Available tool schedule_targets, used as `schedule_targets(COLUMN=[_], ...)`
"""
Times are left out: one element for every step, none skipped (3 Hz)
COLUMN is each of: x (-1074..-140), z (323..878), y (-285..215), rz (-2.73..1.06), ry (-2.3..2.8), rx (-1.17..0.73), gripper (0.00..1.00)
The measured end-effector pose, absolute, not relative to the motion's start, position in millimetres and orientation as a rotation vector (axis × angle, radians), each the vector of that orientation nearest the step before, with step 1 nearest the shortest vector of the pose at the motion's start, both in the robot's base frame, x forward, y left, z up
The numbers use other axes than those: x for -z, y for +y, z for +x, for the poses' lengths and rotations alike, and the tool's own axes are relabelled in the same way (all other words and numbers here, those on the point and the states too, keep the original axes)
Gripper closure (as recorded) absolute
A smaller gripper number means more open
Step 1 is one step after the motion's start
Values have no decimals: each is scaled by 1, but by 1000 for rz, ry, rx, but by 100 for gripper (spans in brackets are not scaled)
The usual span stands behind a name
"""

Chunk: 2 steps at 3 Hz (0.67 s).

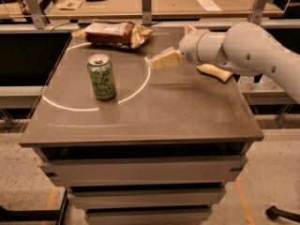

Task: Move brown chip bag near green can

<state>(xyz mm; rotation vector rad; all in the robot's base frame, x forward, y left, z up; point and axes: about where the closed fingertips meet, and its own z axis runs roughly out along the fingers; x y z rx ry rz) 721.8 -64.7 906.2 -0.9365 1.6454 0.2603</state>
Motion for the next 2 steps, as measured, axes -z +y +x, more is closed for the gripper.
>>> schedule_targets(x=[-893,-887], z=[745,770], y=[-55,-34], rz=[-918,-920], ry=[1687,1711], rx=[-294,-344], gripper=[0,0])
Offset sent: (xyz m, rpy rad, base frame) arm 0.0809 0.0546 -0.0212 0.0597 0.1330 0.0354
